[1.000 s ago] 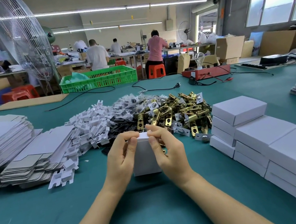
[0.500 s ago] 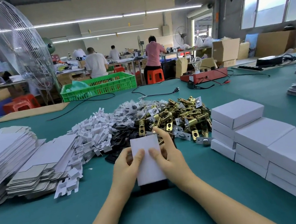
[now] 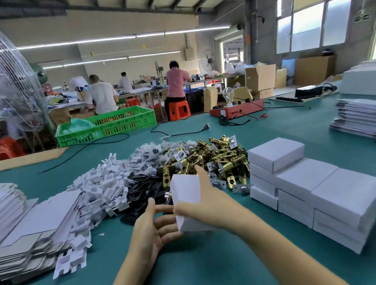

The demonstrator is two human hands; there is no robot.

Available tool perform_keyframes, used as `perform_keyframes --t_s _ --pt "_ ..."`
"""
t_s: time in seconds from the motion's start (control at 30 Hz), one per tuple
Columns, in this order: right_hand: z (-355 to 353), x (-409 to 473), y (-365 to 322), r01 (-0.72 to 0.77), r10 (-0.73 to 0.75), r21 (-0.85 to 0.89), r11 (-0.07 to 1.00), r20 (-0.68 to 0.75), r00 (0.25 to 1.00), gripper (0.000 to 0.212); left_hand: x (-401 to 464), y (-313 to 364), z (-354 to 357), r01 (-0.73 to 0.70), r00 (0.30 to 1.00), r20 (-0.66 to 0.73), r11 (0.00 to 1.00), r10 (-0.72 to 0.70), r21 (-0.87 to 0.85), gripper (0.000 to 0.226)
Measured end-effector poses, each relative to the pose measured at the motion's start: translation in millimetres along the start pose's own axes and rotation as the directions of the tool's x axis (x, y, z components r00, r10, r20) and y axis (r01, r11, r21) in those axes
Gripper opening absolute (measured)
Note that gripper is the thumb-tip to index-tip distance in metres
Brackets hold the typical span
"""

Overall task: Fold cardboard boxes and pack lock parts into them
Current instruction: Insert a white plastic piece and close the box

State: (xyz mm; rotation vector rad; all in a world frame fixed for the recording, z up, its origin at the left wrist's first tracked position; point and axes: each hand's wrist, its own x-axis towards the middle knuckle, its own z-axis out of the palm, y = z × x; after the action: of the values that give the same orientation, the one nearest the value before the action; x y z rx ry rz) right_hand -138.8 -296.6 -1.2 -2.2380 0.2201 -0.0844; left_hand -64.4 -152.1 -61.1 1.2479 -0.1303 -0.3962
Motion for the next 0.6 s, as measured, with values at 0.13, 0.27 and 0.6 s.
perform_keyframes --t_s 0.13,0.27,0.6 --pt "-68.1 -27.1 -8.7 -0.102 0.105 0.024 0.995 -0.226 0.969 0.091 1.4 2.7 -5.3 0.003 1.0 0.023 1.0 -0.003 0.028 0.053" --pt "-136.4 -52.2 11.0 -0.424 0.246 -0.174 0.889 -0.6 0.761 0.076 2.0 0.4 -6.1 -0.007 0.998 0.063 0.996 0.001 0.088 0.048" --pt "-159.7 -48.4 46.8 -0.713 0.498 -0.167 0.681 -0.608 0.618 0.068 2.7 -1.8 -6.1 -0.015 0.996 0.088 0.997 0.009 0.076 0.052"
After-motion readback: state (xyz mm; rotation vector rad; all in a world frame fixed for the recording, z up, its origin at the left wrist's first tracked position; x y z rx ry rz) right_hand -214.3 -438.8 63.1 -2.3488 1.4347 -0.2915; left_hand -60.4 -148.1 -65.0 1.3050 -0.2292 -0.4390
